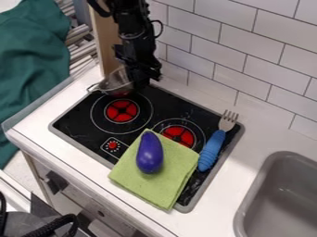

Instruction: Move the pot to the top left burner

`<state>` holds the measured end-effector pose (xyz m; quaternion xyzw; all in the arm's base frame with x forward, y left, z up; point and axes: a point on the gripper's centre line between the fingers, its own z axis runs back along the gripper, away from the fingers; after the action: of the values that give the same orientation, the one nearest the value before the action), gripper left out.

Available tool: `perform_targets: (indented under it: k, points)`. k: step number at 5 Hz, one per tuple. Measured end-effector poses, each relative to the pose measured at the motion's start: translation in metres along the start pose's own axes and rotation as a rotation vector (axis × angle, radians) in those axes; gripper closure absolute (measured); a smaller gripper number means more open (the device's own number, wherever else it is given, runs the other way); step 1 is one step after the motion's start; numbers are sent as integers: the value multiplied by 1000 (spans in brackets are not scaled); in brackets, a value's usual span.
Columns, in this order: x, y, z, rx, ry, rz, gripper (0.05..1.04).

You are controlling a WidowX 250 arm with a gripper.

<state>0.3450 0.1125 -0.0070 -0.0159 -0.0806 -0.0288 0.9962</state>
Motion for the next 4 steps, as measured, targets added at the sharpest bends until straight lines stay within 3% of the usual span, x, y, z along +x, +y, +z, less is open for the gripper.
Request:
perform_targets:
  k: [1, 2, 3, 4]
  points:
    - [-9, -9, -7, -35, 7, 51, 846]
    - [-12, -14, 2, -32, -2, 82, 581]
    - [-8, -28, 20, -13, 11, 112, 266]
    - [-9, -46, 33, 16, 17, 130, 67]
